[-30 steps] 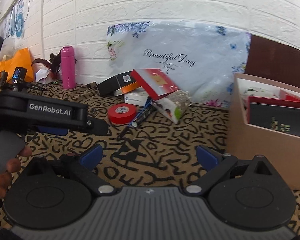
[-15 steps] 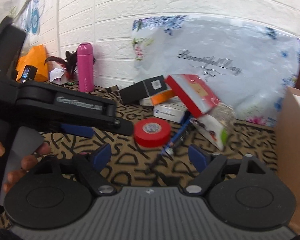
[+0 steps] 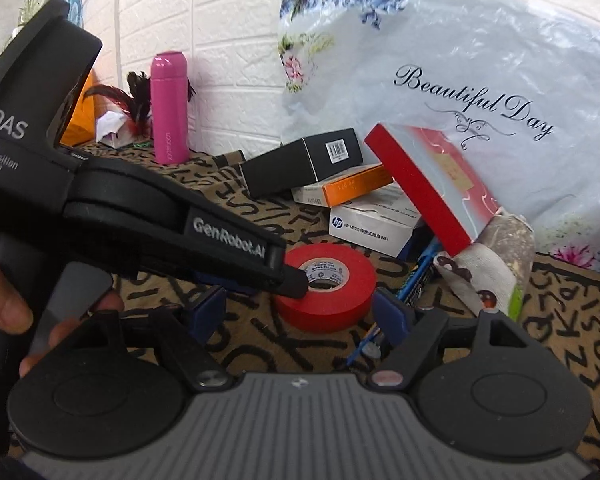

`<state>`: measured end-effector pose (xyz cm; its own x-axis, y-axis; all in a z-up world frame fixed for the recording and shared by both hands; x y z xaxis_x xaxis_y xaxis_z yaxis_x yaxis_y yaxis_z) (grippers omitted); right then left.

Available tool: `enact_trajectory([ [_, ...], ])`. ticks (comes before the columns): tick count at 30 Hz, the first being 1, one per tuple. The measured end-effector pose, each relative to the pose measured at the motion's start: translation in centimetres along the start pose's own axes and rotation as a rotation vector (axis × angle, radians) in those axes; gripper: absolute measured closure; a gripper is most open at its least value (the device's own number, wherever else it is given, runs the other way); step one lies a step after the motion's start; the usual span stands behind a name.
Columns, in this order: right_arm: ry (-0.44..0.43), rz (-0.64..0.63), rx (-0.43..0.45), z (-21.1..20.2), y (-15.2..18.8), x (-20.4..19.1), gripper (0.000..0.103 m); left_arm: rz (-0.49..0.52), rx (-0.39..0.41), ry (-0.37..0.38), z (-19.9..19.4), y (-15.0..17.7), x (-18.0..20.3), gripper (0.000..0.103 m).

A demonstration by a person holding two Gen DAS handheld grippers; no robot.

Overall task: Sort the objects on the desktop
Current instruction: 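Lower the left gripper onto the red tape roll and grasp it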

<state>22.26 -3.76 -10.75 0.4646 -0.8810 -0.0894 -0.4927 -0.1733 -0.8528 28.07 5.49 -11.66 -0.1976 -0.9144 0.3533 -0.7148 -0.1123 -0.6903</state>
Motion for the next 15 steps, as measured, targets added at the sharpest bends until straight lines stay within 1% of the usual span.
enact_trajectory([
  [5, 0.002, 0.000, -0.012, 1.3, -0.2, 0.6, 0.029, 0.033, -0.012, 0.002, 1.0, -0.6, -0.2, 0.066],
  [9, 0.008, -0.031, -0.020, 2.3, 0.0, 0.6, 0.029, 0.101, -0.015, 0.002, 1.5, -0.8, 0.1, 0.066],
  [15, 0.029, -0.052, -0.040, 3.5, 0.0, 0.6, 0.029, 0.221, -0.008, -0.030, 2.3, -1.0, 0.9, 0.066],
])
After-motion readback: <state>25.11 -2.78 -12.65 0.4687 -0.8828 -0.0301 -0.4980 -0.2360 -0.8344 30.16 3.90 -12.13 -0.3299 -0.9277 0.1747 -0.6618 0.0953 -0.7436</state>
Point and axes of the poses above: each gripper's, at about its wrist camera, not at the fingertips, and z roughly the way its jaws point, x to its right, y to its underside, the point moved 6 cm from there along z, roughly the way its jaws point, and after that the axes turned 5 degrees about z, right-handed, at the moved point
